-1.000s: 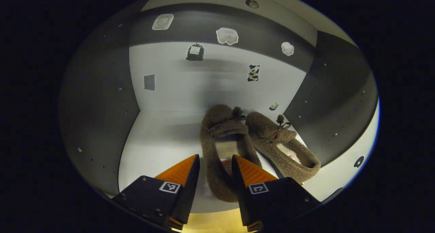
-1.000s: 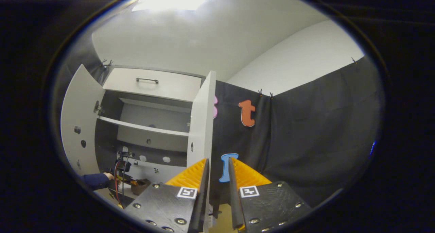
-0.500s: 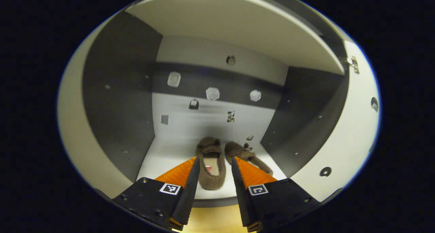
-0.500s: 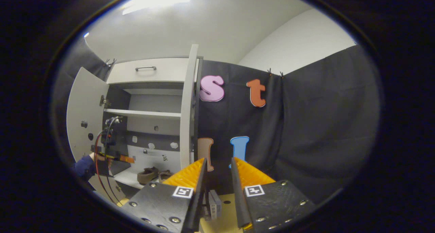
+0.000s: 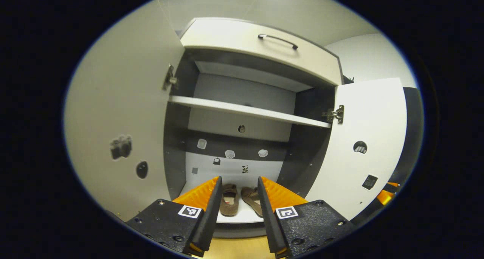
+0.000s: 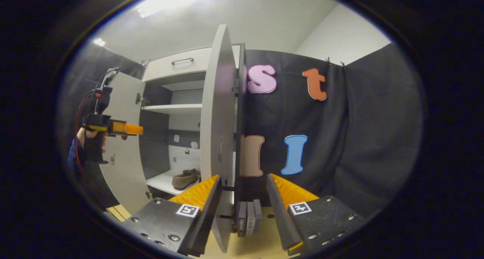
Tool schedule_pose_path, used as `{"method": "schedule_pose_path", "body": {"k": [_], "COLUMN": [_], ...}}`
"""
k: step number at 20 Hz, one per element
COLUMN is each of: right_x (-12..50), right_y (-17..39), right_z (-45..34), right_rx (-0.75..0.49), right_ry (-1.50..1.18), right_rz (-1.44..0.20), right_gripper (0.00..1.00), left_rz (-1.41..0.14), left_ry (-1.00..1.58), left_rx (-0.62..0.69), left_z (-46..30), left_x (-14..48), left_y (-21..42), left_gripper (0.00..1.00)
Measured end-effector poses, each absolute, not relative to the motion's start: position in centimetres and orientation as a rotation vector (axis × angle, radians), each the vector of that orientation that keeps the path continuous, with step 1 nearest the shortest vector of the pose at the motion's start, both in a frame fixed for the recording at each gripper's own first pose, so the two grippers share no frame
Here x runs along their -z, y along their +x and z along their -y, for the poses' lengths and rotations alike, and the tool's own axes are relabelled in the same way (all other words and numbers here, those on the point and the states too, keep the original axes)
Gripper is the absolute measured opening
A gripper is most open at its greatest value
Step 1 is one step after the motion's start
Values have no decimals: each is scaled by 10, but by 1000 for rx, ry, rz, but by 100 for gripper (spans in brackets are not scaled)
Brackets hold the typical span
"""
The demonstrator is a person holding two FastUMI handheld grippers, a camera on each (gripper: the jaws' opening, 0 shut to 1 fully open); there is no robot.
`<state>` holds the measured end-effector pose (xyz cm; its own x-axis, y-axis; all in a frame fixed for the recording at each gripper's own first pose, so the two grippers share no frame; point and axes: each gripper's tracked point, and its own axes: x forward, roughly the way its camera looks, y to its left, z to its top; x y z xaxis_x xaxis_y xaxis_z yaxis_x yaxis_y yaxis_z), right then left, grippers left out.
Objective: Grab one shoe with the right hand and put it into the shoe cabinet, grab the other shoe with the left hand and put it into the shoe cabinet; then close the right door with the right hand and the left door with the left hand.
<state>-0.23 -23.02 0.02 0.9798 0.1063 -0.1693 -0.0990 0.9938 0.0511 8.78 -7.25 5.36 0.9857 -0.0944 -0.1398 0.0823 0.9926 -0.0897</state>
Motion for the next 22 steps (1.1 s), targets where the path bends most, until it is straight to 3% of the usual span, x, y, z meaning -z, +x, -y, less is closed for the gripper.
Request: {"method": "schedule_pose_path", "body": {"k": [1, 2, 3, 5, 6, 7, 10, 12, 14, 17, 18, 20, 22], "right_x": [8, 14, 13, 13, 14, 18, 28, 34, 40, 41, 40, 45, 45], "right_y": [1, 2, -4, 2, 3, 3, 4, 7, 11, 9, 10, 13, 16], "right_z": [225, 221, 219, 228, 232, 234, 244, 238, 231, 224, 219, 205, 185], "right_rx": [-132, -162, -177, -179, -178, -182, -179, -209, -235, -278, -299, -347, -393], "right_ry": [45, 56, 76, 126, 146, 159, 155, 149, 135, 136, 150, 182, 204], "right_rz": [-189, -202, -202, -188, -189, -200, -231, -246, -258, -261, -265, -274, -280], "right_gripper": [77, 98, 97, 98, 98, 97, 99, 100, 100, 97, 93, 97, 98], "left_rz": [-137, -126, -123, -125, -129, -141, -129, -115, -86, -56, -56, -61, -63], "left_ry": [-75, -72, -72, -72, -63, -47, -16, -19, -30, -35, -31, -20, -16], "left_rx": [92, 86, 80, 62, 55, 45, 7, -31, -59, -105, -125, -165, -192], "left_z": [74, 71, 69, 60, 56, 52, 41, 30, 20, 1, -7, -22, -32], "left_x": [-58, -63, -64, -64, -64, -62, -63, -65, -76, -87, -88, -88, -89], "left_y": [77, 66, 58, 42, 36, 30, 15, 3, -8, -24, -31, -42, -50], "left_gripper": [52, 60, 68, 64, 73, 72, 93, 96, 93, 96, 92, 96, 92]}}
